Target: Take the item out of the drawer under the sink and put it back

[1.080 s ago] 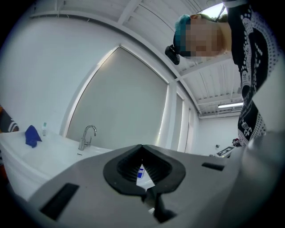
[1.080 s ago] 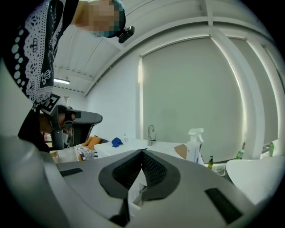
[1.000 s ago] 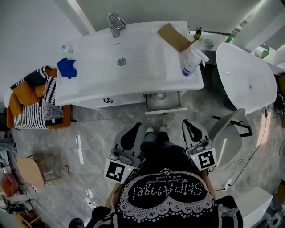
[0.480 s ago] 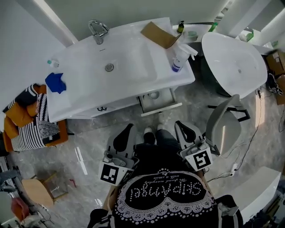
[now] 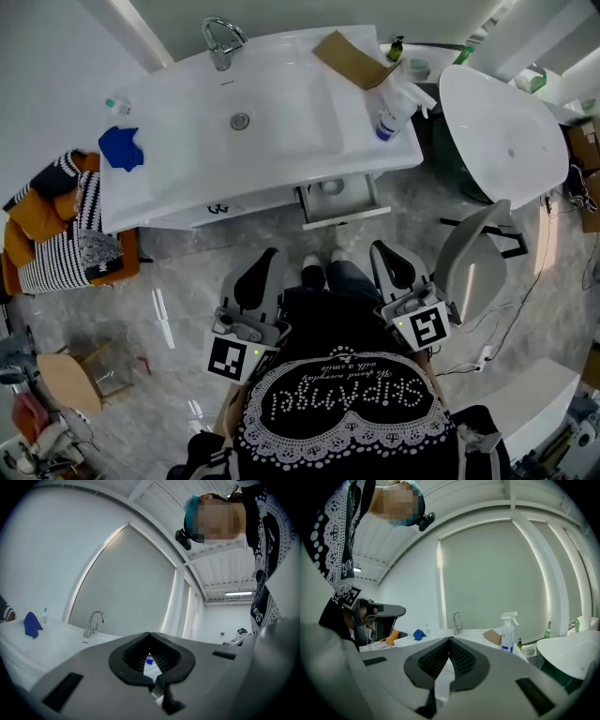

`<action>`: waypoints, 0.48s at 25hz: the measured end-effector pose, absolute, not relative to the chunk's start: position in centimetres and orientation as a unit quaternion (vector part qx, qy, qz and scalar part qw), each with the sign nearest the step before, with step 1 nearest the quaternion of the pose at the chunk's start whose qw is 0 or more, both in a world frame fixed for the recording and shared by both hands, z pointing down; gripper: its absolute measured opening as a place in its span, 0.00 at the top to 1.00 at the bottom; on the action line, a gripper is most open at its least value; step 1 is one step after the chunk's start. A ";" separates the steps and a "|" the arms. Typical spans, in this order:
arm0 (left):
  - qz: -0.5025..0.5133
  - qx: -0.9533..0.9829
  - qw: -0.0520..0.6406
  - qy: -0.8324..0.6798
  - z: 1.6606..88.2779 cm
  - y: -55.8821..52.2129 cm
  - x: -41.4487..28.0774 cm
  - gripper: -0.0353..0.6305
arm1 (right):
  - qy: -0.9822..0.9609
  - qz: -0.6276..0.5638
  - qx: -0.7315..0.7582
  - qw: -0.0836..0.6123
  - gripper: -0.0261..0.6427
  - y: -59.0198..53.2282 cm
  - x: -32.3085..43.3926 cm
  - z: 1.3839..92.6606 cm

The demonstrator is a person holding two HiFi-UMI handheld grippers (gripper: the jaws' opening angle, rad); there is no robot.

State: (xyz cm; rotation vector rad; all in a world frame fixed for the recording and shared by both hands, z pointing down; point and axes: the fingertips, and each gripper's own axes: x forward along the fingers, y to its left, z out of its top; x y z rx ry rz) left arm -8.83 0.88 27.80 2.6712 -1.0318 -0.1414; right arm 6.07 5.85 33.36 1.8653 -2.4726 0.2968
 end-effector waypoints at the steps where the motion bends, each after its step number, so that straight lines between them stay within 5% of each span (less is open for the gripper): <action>1: -0.048 0.922 0.135 -0.360 27.8 0.9 -9.0 0.94 | -0.795 0.098 0.599 0.012 0.93 5.8 6.1 33.3; 12: -0.035 0.907 0.115 -0.403 28.2 0.2 -12.8 0.94 | -0.800 0.075 0.595 0.003 0.93 5.5 6.4 32.6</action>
